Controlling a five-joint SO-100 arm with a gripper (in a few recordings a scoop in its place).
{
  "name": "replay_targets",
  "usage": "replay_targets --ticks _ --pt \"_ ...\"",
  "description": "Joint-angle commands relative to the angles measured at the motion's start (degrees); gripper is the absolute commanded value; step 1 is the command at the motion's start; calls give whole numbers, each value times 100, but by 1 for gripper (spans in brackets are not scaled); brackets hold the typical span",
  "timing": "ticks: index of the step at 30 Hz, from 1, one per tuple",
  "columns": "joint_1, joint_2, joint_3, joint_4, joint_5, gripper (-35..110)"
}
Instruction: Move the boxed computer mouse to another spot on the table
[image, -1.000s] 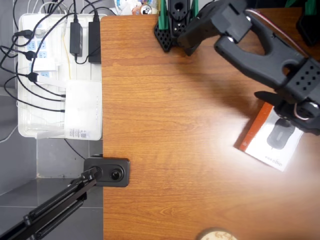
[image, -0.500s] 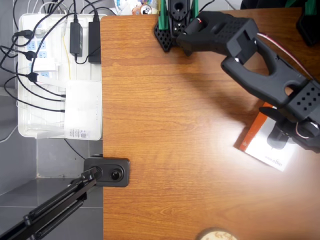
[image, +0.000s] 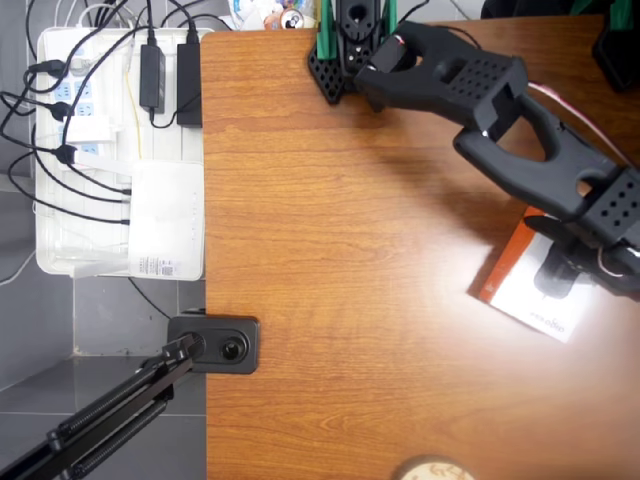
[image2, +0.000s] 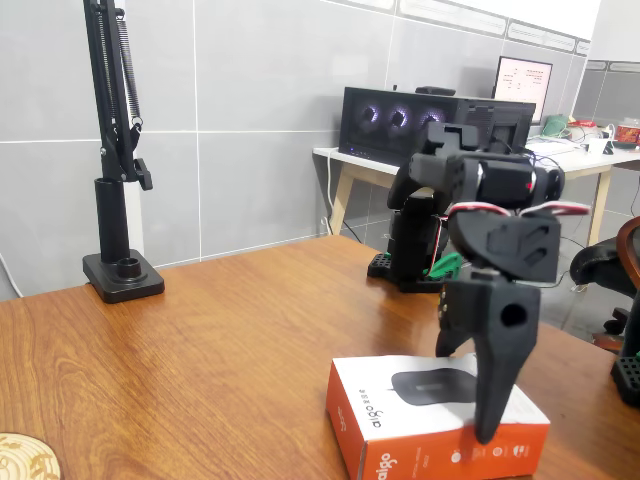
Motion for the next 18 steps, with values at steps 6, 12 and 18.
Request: replay_targets --ticks 6,12,18 --pt "-53 -264 -448 149 -79 68" --pt "0 -1617 -3401 2619 -123 9" --pt "-18 -976 -2628 2821 -149 4"
